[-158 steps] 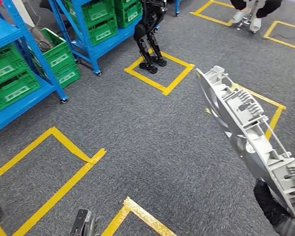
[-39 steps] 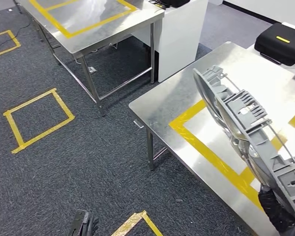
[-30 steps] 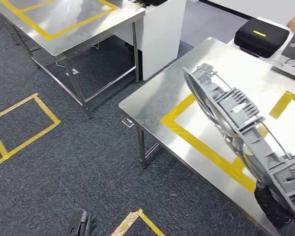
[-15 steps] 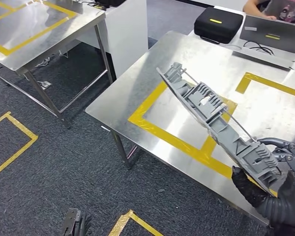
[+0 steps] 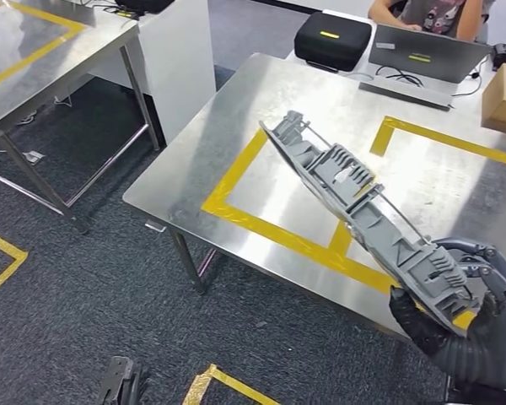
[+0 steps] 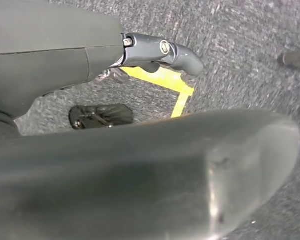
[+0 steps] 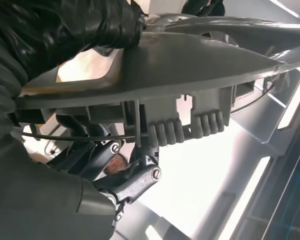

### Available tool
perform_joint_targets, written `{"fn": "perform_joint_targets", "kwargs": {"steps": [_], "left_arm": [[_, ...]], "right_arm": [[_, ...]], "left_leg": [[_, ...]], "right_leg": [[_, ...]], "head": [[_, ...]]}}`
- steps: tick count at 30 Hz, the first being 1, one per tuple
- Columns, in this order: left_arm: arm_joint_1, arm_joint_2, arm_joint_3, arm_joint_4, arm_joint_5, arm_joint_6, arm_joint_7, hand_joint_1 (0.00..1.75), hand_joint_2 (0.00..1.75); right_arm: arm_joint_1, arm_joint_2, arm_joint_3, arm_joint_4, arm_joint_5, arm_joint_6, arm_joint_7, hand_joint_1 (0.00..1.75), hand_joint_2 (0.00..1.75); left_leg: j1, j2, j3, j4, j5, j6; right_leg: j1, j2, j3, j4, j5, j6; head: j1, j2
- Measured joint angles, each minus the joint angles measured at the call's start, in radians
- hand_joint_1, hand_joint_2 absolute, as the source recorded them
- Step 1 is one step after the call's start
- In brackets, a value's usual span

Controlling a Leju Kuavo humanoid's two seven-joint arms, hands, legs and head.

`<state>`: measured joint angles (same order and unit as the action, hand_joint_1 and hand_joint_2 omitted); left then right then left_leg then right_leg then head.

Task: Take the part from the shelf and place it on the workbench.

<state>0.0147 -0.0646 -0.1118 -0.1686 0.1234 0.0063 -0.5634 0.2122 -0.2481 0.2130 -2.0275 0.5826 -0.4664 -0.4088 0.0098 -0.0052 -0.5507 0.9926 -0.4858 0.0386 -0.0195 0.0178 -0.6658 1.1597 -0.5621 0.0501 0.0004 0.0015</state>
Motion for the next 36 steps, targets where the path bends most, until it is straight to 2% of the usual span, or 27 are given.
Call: {"fn": "perform_joint_targets", "kwargs": {"steps": [1,2,3,4,6,8,9,11,12,14,16,17,18,19,20,22,24,26,27,29,30,31,32,33,34,35,36], "left_arm": [[0.001,0.001,-0.001,0.0,-0.007,0.0,0.002,0.0,0.0],[0.001,0.002,-0.002,0.0,-0.014,-0.001,0.005,0.0,0.0],[0.001,0.002,-0.003,0.0,-0.021,-0.001,0.008,0.0,0.0],[-0.001,0.003,-0.005,0.0,-0.028,-0.002,0.011,0.0,0.0],[-0.005,0.004,-0.01,0.0,-0.041,-0.002,0.018,0.0,0.0],[-0.009,0.006,-0.013,0.0,-0.051,-0.002,0.026,0.0,0.0],[-0.012,0.007,-0.015,0.0,-0.055,-0.002,0.03,0.0,0.0],[-0.019,0.008,-0.02,-0.002,-0.064,-0.002,0.037,0.0,0.0],[-0.025,0.008,-0.024,-0.005,-0.068,-0.003,0.039,0.0,0.0],[-0.036,0.009,-0.031,-0.011,-0.077,-0.004,0.044,0.0,0.0],[-0.043,0.009,-0.036,-0.016,-0.085,-0.005,0.051,0.0,0.0],[-0.044,0.009,-0.038,-0.018,-0.088,-0.007,0.054,0.0,0.0],[-0.045,0.009,-0.04,-0.02,-0.091,-0.008,0.057,0.0,0.0],[-0.046,0.009,-0.043,-0.022,-0.094,-0.009,0.059,0.0,0.0],[-0.048,0.009,-0.046,-0.024,-0.096,-0.01,0.06,0.0,0.0],[-0.053,0.012,-0.052,-0.027,-0.099,-0.012,0.063,0.0,0.0],[-0.056,0.013,-0.057,-0.028,-0.1,-0.013,0.066,0.0,0.0],[-0.058,0.012,-0.06,-0.03,-0.102,-0.014,0.068,0.0,0.0],[-0.058,0.012,-0.061,-0.032,-0.103,-0.014,0.068,0.0,0.0],[-0.059,0.012,-0.061,-0.033,-0.108,-0.014,0.07,0.0,0.0],[-0.058,0.013,-0.061,-0.034,-0.11,-0.014,0.071,0.0,0.0],[-0.056,0.013,-0.061,-0.034,-0.112,-0.014,0.073,0.0,0.0],[-0.053,0.013,-0.062,-0.034,-0.114,-0.015,0.074,0.0,0.0],[-0.051,0.013,-0.062,-0.034,-0.115,-0.015,0.075,0.0,0.0],[-0.05,0.013,-0.062,-0.034,-0.116,-0.016,0.076,0.0,0.0],[-0.05,0.013,-0.063,-0.034,-0.116,-0.016,0.077,0.0,0.0],[-0.051,0.013,-0.063,-0.034,-0.116,-0.016,0.077,0.0,0.0]], "right_arm": [[0.0,0.0,0.001,0.0,0.006,0.0,0.005,1.75,1.75],[0.003,0.0,0.003,0.0,0.013,0.0,0.011,1.75,1.75],[0.006,0.0,0.004,0.0,0.02,0.0,0.017,1.75,1.75],[0.01,0.0,0.005,-0.001,0.027,0.0,0.023,1.75,1.75],[0.017,0.0,0.004,-0.006,0.038,-0.001,0.035,1.75,1.75],[0.024,0.0,0.003,-0.014,0.047,-0.002,0.045,1.75,1.75],[0.03,0.0,0.001,-0.019,0.05,-0.002,0.05,1.75,1.75],[0.045,0.0,-0.005,-0.028,0.057,-0.003,0.06,1.75,1.75],[0.051,0.0,-0.007,-0.032,0.06,-0.003,0.065,1.75,1.75],[0.056,-0.001,-0.01,-0.038,0.066,-0.003,0.073,1.75,1.75],[0.058,-0.001,-0.012,-0.04,0.069,-0.003,0.078,1.75,1.75],[0.06,-0.001,-0.012,-0.04,0.069,-0.003,0.08,1.75,1.75],[0.063,-0.001,-0.013,-0.04,0.069,-0.003,0.082,1.75,1.75],[0.066,-0.001,-0.014,-0.04,0.069,-0.003,0.085,1.75,1.75],[0.069,-0.002,-0.015,-0.04,0.069,-0.003,0.087,1.75,1.75],[0.072,-0.002,-0.017,-0.04,0.069,-0.002,0.09,1.75,1.75],[0.073,-0.004,-0.018,-0.041,0.068,-0.002,0.091,1.75,1.75],[0.079,-0.007,-0.021,-0.043,0.067,-0.002,0.094,1.75,1.75],[0.084,-0.008,-0.024,-0.046,0.067,-0.002,0.096,1.75,1.75],[0.09,-0.012,-0.03,-0.049,0.066,-0.002,0.101,1.75,1.75],[0.092,-0.013,-0.033,-0.05,0.067,-0.001,0.104,1.75,1.75],[0.093,-0.014,-0.036,-0.051,0.067,-0.001,0.108,1.75,1.75],[0.096,-0.015,-0.038,-0.051,0.068,-0.001,0.111,1.75,1.75],[0.101,-0.016,-0.039,-0.051,0.069,-0.001,0.113,1.75,1.75],[0.106,-0.017,-0.041,-0.052,0.07,-0.002,0.115,1.75,1.75],[0.109,-0.018,-0.044,-0.053,0.07,-0.002,0.118,1.75,1.75],[0.112,-0.019,-0.046,-0.055,0.07,-0.002,0.119,1.75,1.75]], "left_leg": [[-0.001,0.01,-0.001,0.0,0.0,0.001],[-0.001,0.019,-0.001,0.0,-0.001,0.001],[-0.001,0.029,0.0,0.001,-0.001,0.001],[-0.001,0.037,0.0,0.001,-0.002,0.0],[-0.003,0.052,0.003,0.003,-0.005,-0.005],[-0.008,0.063,0.003,0.009,-0.01,-0.015],[-0.011,0.07,0.002,0.012,-0.011,-0.019],[-0.011,0.082,0.002,0.014,-0.013,-0.028],[-0.01,0.078,0.0,0.02,-0.021,-0.033],[-0.007,0.051,-0.026,0.086,-0.067,-0.042],[-0.005,0.024,-0.085,0.225,-0.134,-0.045],[-0.004,0.019,-0.111,0.283,-0.153,-0.045],[-0.004,0.017,-0.122,0.31,-0.153,-0.043],[-0.004,0.014,-0.114,0.293,-0.131,-0.04],[-0.004,0.008,-0.089,0.238,-0.095,-0.036],[-0.003,-0.03,-0.025,0.097,-0.031,-0.022],[-0.003,-0.06,0.004,0.026,-0.016,-0.016],[-0.004,-0.051,0.005,0.016,-0.015,-0.013],[-0.003,-0.042,0.007,0.01,-0.011,-0.009],[0.001,-0.022,0.011,-0.004,-0.003,0.0],[0.002,-0.011,0.012,-0.007,-0.002,0.002],[0.001,-0.001,0.011,-0.007,-0.002,0.004],[0.001,0.011,0.011,-0.007,-0.002,0.004],[0.0,0.022,0.01,-0.006,-0.003,0.004],[0.0,0.032,0.011,-0.006,-0.004,0.003],[0.001,0.041,0.011,-0.004,-0.006,0.001],[0.001,0.05,0.012,-0.002,-0.008,-0.003]], "right_leg": [[-0.001,-0.006,-0.03,0.065,-0.026,0.002],[-0.001,-0.008,-0.05,0.11,-0.038,0.004],[-0.001,-0.01,-0.054,0.123,-0.032,0.006],[-0.001,-0.014,-0.038,0.094,-0.009,0.007],[0.001,-0.043,0.034,-0.04,0.049,0.006],[0.006,-0.067,0.086,-0.136,0.074,-0.003],[0.009,-0.069,0.093,-0.149,0.072,-0.009],[0.01,-0.053,0.09,-0.149,0.076,-0.021],[0.008,-0.046,0.089,-0.15,0.078,-0.027],[0.005,-0.032,0.09,-0.153,0.083,-0.039],[0.005,-0.015,0.089,-0.153,0.084,-0.045],[0.006,-0.005,0.089,-0.153,0.084,-0.047],[0.006,0.006,0.089,-0.153,0.085,-0.047],[0.007,0.018,0.089,-0.152,0.085,-0.047],[0.007,0.029,0.09,-0.151,0.085,-0.047],[0.008,0.051,0.088,-0.148,0.087,-0.043],[0.006,0.069,0.079,-0.146,0.091,-0.032],[0.002,0.085,0.069,-0.149,0.097,-0.018],[0.001,0.076,0.064,-0.147,0.095,-0.013],[0.004,0.033,0.037,-0.101,0.064,-0.005],[0.004,0.008,0.012,-0.047,0.034,-0.002],[0.003,-0.005,-0.019,0.02,0.003,0.001],[0.002,-0.009,-0.047,0.082,-0.021,0.004],[0.0,-0.01,-0.064,0.12,-0.029,0.007],[-0.001,-0.012,-0.061,0.12,-0.019,0.01],[-0.002,-0.016,-0.039,0.08,0.007,0.011],[-0.003,-0.026,0.0,0.011,0.041,0.012]], "head": [[0.0,0.0],[0.0,0.0],[0.0,0.0],[0.0,0.0],[0.0,0.0],[-0.001,0.0],[-0.002,0.0],[-0.002,0.0],[-0.003,0.0],[-0.006,0.0],[-0.008,0.0],[-0.008,0.0],[-0.008,0.0],[-0.008,0.0],[-0.008,0.0],[-0.007,0.0],[-0.008,0.0],[-0.009,0.0],[-0.008,0.0],[-0.003,0.0],[0.0,0.0],[0.001,0.0],[0.001,0.0],[0.001,0.0],[0.001,0.0],[0.001,0.0],[0.001,0.0]]}}
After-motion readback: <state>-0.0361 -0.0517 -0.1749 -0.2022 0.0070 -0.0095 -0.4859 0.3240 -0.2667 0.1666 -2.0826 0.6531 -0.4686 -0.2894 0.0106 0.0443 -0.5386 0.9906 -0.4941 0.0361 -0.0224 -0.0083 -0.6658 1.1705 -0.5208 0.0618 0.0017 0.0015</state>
